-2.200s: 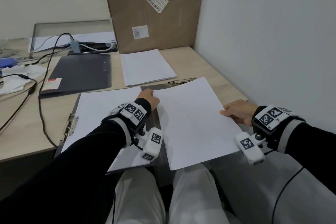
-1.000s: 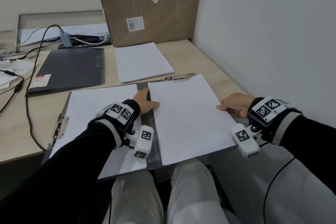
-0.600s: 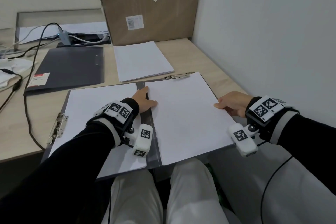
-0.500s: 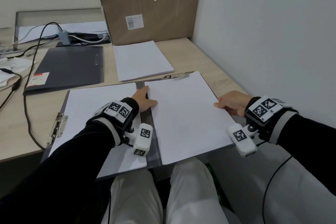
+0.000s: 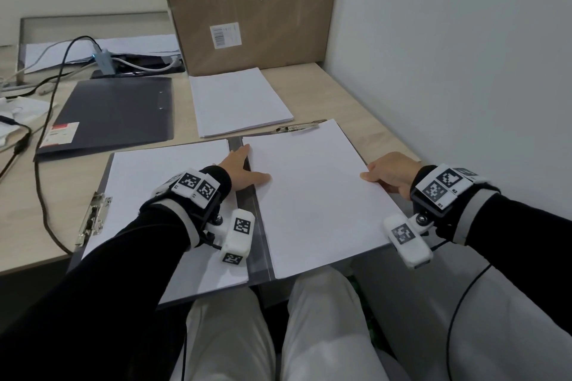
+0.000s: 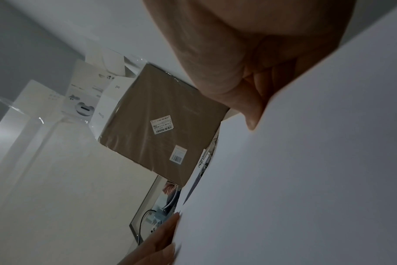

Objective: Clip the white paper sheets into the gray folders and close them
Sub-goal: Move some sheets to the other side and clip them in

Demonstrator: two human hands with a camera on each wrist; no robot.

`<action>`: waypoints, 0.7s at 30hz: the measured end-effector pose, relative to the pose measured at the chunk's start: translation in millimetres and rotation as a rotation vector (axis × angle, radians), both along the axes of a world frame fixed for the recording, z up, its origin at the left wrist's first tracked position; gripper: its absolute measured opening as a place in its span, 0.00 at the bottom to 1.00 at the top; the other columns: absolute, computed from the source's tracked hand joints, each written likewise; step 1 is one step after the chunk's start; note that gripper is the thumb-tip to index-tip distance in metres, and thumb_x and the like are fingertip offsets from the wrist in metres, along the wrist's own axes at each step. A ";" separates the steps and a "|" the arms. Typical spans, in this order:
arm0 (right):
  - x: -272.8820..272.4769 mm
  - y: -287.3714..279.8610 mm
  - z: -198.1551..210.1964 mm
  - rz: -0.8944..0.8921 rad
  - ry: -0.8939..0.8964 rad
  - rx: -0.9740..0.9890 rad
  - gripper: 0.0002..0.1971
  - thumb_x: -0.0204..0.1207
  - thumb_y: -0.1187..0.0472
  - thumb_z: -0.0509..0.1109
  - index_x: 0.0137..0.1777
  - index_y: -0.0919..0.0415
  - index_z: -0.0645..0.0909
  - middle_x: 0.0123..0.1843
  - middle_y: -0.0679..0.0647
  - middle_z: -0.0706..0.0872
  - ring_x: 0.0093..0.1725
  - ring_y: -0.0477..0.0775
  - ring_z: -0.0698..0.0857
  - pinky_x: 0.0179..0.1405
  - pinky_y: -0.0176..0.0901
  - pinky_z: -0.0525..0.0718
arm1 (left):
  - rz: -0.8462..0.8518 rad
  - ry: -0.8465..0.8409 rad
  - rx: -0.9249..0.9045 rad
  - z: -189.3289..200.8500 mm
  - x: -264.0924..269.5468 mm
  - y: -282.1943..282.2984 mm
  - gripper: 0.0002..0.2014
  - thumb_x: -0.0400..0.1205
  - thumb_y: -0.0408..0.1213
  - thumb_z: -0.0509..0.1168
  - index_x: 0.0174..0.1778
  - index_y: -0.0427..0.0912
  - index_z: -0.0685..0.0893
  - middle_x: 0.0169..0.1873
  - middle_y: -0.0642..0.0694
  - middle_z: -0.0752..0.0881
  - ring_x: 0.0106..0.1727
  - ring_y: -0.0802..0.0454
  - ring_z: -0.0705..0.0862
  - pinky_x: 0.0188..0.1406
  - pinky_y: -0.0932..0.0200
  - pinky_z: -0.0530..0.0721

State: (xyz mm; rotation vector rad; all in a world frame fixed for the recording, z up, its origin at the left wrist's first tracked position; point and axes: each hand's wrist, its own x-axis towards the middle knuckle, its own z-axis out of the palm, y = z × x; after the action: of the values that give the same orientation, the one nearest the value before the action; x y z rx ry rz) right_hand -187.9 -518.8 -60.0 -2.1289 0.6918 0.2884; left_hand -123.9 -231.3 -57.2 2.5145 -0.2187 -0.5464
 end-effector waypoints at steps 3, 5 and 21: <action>0.9 3.1 2.1 0.020 0.019 -0.084 0.14 0.74 0.65 0.71 0.29 0.56 0.72 0.33 0.56 0.77 0.32 0.55 0.77 0.32 0.39 0.78 | -0.025 -0.054 0.063 0.5 -3.0 -2.3 0.44 0.78 0.48 0.68 0.84 0.40 0.48 0.84 0.43 0.56 0.84 0.46 0.57 0.82 0.50 0.59; 2.4 6.0 3.2 0.020 0.010 -0.131 0.20 0.73 0.65 0.71 0.25 0.59 0.66 0.30 0.58 0.72 0.33 0.57 0.73 0.38 0.44 0.74 | -0.050 -0.078 0.107 2.1 -4.1 -4.0 0.42 0.79 0.48 0.67 0.83 0.40 0.52 0.84 0.42 0.55 0.84 0.46 0.55 0.80 0.50 0.58; 10.4 22.0 23.6 0.415 0.011 -0.630 0.33 0.69 0.62 0.70 0.75 0.60 0.63 0.70 0.59 0.72 0.73 0.65 0.71 0.69 0.54 0.75 | -0.035 -0.083 0.199 -2.0 -0.6 -7.5 0.42 0.74 0.56 0.64 0.82 0.41 0.58 0.81 0.41 0.59 0.83 0.44 0.56 0.81 0.43 0.59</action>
State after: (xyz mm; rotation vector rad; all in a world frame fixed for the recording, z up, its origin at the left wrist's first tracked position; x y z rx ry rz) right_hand -177.5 -496.8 -36.5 -2.8777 0.3609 0.3334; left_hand -124.5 -238.8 -59.2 2.7340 -0.2504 -0.5000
